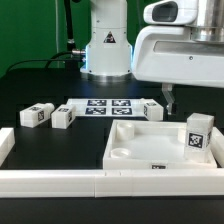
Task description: Assemble square table
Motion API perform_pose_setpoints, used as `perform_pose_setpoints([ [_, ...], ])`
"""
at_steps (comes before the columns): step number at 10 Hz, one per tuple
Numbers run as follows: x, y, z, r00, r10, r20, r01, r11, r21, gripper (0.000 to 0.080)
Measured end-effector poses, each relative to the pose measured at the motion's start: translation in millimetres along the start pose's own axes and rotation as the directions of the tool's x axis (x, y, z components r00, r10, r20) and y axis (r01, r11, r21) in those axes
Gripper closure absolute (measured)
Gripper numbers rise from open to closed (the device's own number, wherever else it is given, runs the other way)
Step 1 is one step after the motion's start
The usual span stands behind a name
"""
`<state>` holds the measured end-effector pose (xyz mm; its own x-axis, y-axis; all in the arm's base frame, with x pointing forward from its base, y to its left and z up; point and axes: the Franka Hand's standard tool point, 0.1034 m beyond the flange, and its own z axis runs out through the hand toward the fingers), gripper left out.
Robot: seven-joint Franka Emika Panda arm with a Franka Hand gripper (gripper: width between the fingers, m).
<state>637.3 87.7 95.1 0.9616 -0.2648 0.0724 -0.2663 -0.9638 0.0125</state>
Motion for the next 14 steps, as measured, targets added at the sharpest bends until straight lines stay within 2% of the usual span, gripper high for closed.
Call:
perform_pose_setpoints([
  [3, -5.1, -1.2, -2.0, 0.995, -0.097, -0.023, 0.098, 0.995, 0.012, 0.0150],
  [4, -21.3, -0.4, -4.5, 0.991, -0.130, -0.029, 0.130, 0.991, 0.019, 0.0150],
  [5, -43.7, 7.1, -10.2, 0.987, -0.160, -0.021, 0.160, 0.987, 0.025, 0.0150],
  [7, -75.1, 24.7, -17.4, 0.988, -0.156, -0.019, 0.156, 0.987, 0.033, 0.0150],
  [13, -79.4, 21.8, -14.9, 0.989, -0.144, -0.019, 0.145, 0.989, 0.034, 0.0150],
  [14, -95.9, 21.2, -9.5, 0.987, -0.160, -0.037, 0.161, 0.986, 0.039, 0.0150],
])
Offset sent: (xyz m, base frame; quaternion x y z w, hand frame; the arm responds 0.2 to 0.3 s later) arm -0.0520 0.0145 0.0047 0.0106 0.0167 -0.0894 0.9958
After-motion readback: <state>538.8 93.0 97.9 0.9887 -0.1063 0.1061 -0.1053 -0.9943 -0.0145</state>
